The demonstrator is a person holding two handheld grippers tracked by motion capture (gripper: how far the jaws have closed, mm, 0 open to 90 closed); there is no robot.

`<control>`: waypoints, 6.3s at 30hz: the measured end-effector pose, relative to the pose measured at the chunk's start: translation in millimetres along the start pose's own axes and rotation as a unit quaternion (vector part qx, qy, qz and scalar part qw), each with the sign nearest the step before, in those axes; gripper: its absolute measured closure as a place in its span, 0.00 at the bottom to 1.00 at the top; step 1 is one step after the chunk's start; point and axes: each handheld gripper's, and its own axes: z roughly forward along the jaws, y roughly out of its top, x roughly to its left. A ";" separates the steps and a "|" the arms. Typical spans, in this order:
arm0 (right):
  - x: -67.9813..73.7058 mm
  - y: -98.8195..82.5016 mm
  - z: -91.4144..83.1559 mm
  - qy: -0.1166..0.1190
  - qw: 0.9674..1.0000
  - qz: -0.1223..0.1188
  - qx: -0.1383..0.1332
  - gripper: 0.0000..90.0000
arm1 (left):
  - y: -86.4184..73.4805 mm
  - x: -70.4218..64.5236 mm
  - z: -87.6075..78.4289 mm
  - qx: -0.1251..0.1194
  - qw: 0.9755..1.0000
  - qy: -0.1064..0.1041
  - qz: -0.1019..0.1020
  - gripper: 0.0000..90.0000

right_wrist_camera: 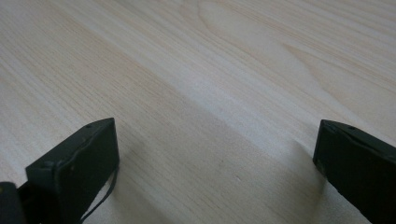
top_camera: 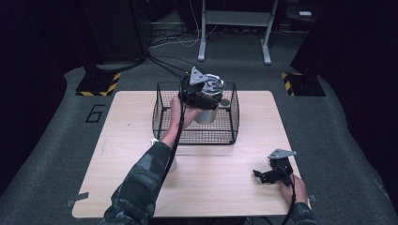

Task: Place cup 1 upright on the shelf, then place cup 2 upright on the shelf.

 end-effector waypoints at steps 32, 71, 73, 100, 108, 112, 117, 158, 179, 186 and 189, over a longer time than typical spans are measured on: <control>-0.9 0.3 -0.1 0.004 1.000 -0.003 0.002 0.00 | -26.9 3.0 68.5 0.027 0.996 0.026 -0.082 0.04; 0.0 -0.1 -0.1 0.001 1.000 0.002 -0.001 0.00 | -62.2 -4.5 115.8 0.093 0.988 0.038 -0.119 0.04; -0.5 0.0 0.0 0.001 1.000 -0.001 -0.001 0.00 | -61.8 -6.0 116.8 0.094 0.988 0.037 -0.114 0.04; 0.4 -0.2 -0.2 0.000 1.000 0.004 0.000 0.00 | -66.6 -16.6 113.9 0.130 0.987 0.022 -0.087 0.03; 0.4 -0.2 0.0 0.000 1.000 0.004 0.000 0.00 | -61.9 -17.4 102.7 0.123 0.988 0.018 -0.093 0.00; 0.4 -0.1 0.0 0.000 1.000 0.004 0.000 0.00 | -58.9 -17.8 92.7 0.121 0.989 0.016 -0.085 0.00; 0.3 -0.2 -0.1 0.001 1.000 0.003 0.001 0.00 | -58.0 -18.4 78.4 0.112 0.990 0.004 -0.086 0.00; 1.2 0.1 0.1 -0.002 1.000 0.003 0.001 0.00 | -93.7 -9.8 -60.1 0.076 0.996 -0.026 -0.042 0.00; 0.6 1.5 1.2 0.000 1.000 0.000 0.004 0.00 | -148.8 4.5 -126.8 0.067 0.995 0.035 -0.059 0.00; 0.1 1.5 1.4 0.000 1.000 -0.002 0.002 0.00 | -169.3 10.2 -138.9 0.072 0.994 0.044 -0.073 0.00; 0.1 1.5 1.4 0.000 1.000 -0.002 0.002 0.00 | -176.9 9.6 -138.0 0.077 0.993 0.043 -0.075 0.00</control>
